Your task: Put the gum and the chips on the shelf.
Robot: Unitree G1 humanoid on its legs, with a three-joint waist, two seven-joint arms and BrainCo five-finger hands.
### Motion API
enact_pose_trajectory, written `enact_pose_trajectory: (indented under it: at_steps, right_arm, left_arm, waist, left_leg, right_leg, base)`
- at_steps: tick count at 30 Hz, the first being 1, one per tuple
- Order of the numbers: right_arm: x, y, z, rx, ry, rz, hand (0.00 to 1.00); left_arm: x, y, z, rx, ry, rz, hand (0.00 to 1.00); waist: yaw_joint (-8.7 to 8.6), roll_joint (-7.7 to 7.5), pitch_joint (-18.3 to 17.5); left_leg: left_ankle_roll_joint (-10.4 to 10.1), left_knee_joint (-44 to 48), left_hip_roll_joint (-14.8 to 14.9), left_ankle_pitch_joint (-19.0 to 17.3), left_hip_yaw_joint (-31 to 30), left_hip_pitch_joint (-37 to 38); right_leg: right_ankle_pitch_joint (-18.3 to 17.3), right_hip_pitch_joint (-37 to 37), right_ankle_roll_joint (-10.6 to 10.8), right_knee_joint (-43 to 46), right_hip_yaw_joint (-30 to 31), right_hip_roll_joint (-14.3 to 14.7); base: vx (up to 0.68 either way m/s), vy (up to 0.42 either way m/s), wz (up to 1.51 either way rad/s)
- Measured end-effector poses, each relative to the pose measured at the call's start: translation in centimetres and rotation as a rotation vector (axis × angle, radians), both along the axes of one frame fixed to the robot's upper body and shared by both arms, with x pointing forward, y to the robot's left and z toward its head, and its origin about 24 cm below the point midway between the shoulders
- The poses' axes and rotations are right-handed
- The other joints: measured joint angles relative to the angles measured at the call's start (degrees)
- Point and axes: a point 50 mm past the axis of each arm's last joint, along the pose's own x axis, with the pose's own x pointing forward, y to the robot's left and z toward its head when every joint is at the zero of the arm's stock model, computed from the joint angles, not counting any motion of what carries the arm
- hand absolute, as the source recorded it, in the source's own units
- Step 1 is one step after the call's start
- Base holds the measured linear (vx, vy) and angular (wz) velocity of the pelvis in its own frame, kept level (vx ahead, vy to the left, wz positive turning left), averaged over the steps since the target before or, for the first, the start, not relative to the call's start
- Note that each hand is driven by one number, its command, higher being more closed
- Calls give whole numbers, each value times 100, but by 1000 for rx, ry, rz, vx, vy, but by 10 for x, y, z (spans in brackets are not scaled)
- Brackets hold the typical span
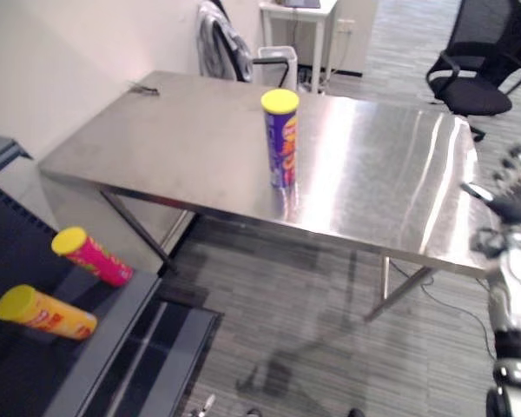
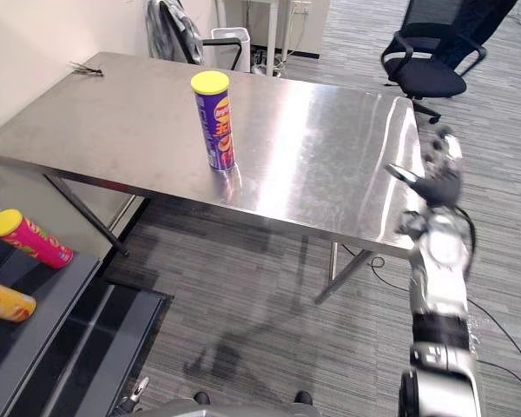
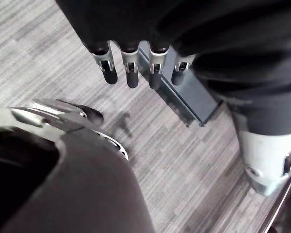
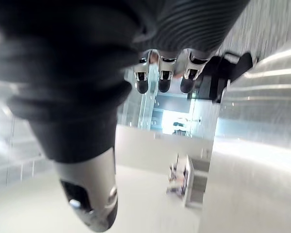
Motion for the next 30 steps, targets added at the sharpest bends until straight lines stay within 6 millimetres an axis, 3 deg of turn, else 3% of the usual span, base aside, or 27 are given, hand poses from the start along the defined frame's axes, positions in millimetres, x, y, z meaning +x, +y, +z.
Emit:
enact_pose_trajectory:
  at_steps: [2, 3, 7, 9, 11, 19, 24, 30]
  right_arm:
    - [25, 7, 15, -6, 32, 32, 0]
    - [45, 12, 37, -21, 56, 63, 0]
    - [65, 26, 66, 0, 74, 120, 0]
    - [72, 32, 68, 31, 101, 125, 0]
    - [84, 53, 79, 49, 141, 155, 0]
    - [97, 96, 108, 61, 147, 229, 0]
    - [97, 100, 121, 65, 121, 225, 0]
    - [96, 104, 134, 27, 95, 222, 0]
  left_arm:
    - [2, 3, 2, 9, -13, -5, 0]
    - [3, 3, 2, 10, -17, -8, 0]
    - [0, 2, 1, -1, -15, 16, 0]
    - [-1, 2, 1, -2, -14, 24, 0]
    - [1, 3, 2, 6, -14, 25, 0]
    - [22, 6, 5, 8, -63, 28, 0]
    - [34, 5, 7, 9, -89, 2, 0]
    - [37, 4, 7, 10, -92, -10, 0]
  waist:
    - [105, -91, 112]
    - [225, -101, 264]
    - [471, -99, 460]
    - [493, -106, 516]
    - [538, -110, 629]
    - [648, -168, 842]
    - [747, -167, 905]
    - [747, -166, 911]
  left_leg:
    - [20, -52, -55, 93, -58, -82]
    - [21, -122, -76, 206, -127, -172]
    - [48, -226, -105, 383, -271, -310]
    - [61, -253, -115, 435, -354, -351]
    - [58, -321, -114, 502, -370, -342]
    - [-41, -483, -9, 707, -513, -497]
    - [-101, -542, 66, 795, -613, -554]
    - [-107, -542, 87, 807, -644, -562]
  right_leg:
    - [3, -70, 0, 0, -53, -48]
    - [117, -135, -54, -68, -119, -45]
    - [257, -194, -115, -171, -245, -38]
    - [268, -189, -106, -170, -304, -47]
    - [296, -204, -114, -172, -302, -40]
    - [295, -315, -114, -248, -326, 88]
    - [292, -290, -112, -378, -406, 181]
    - [291, -277, -112, -378, -472, 204]
  base:
    - [-101, -12, 21]
    - [-87, -22, 11]
    - [-103, -30, 18]
    - [-73, -27, 21]
    - [-85, -26, 5]
    - [-51, -41, 6]
    - [-2, -41, 6]
    - [0, -2, 1]
